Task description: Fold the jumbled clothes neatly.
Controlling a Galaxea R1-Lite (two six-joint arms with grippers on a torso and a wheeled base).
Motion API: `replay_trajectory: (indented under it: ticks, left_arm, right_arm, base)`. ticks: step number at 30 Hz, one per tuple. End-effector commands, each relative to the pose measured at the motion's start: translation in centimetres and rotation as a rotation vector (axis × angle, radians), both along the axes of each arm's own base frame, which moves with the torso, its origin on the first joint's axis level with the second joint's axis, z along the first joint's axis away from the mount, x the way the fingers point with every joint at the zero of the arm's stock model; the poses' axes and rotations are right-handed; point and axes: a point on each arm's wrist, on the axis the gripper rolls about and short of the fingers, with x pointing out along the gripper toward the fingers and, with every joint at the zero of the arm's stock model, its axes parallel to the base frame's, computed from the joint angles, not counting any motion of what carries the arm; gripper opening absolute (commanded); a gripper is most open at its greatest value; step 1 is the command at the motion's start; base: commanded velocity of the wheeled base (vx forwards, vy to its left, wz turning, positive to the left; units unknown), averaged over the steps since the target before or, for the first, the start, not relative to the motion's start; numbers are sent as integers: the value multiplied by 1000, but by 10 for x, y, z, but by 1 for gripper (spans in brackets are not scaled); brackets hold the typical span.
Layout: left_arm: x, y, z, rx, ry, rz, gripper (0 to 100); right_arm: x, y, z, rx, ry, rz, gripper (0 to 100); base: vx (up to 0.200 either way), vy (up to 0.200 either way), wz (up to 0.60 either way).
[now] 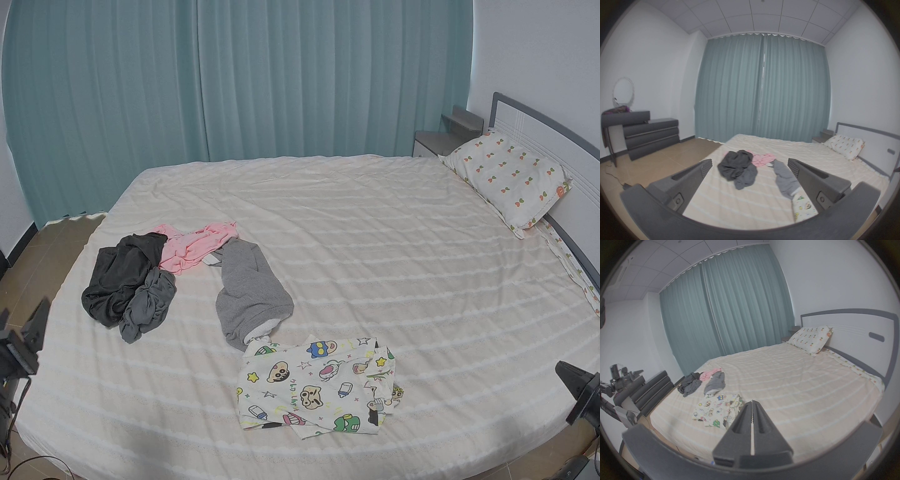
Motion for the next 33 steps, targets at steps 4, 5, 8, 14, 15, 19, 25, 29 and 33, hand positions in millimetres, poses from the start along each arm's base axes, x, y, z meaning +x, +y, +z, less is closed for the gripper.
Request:
replay_trajectory:
  ticks: [4,5,8,14,15,19,25,29,33]
  left_arm:
    - [-81,7,-82,201,-35,-29,100]
    - [-78,6,-91,208,-7,-75,100]
    - [-76,3,-94,171,-33,-226,100]
    - [-76,0,-93,79,-45,-371,100]
    - [-76,0,-93,76,-45,-371,100]
    - [-76,0,-93,91,-43,-351,100]
    - [-75,2,-101,121,13,-257,100]
    - [-75,2,-101,124,13,-260,100]
    - [-75,2,-101,121,13,-260,100]
  right_arm:
    - [-64,-3,-49,-114,-221,4,0]
    - [-62,-3,-49,-113,-252,8,0]
    - [-59,-2,-50,-126,-314,30,0]
    - [-59,-2,-50,-131,-320,60,0]
    - [-59,-2,-50,-129,-318,63,0]
    - [-59,-2,-50,-125,-317,67,0]
    - [-58,-3,-50,-106,-314,10,0]
    - [-58,-4,-51,-129,-313,-60,0]
    - [-58,-4,-50,-147,-326,-37,0]
  base:
    - [0,0,0]
    - [0,0,0]
    - [0,0,0]
    - [0,0,0]
    - [0,0,0]
    - [0,0,0]
    - [0,0,0]
    - [0,0,0]
    - [0,0,0]
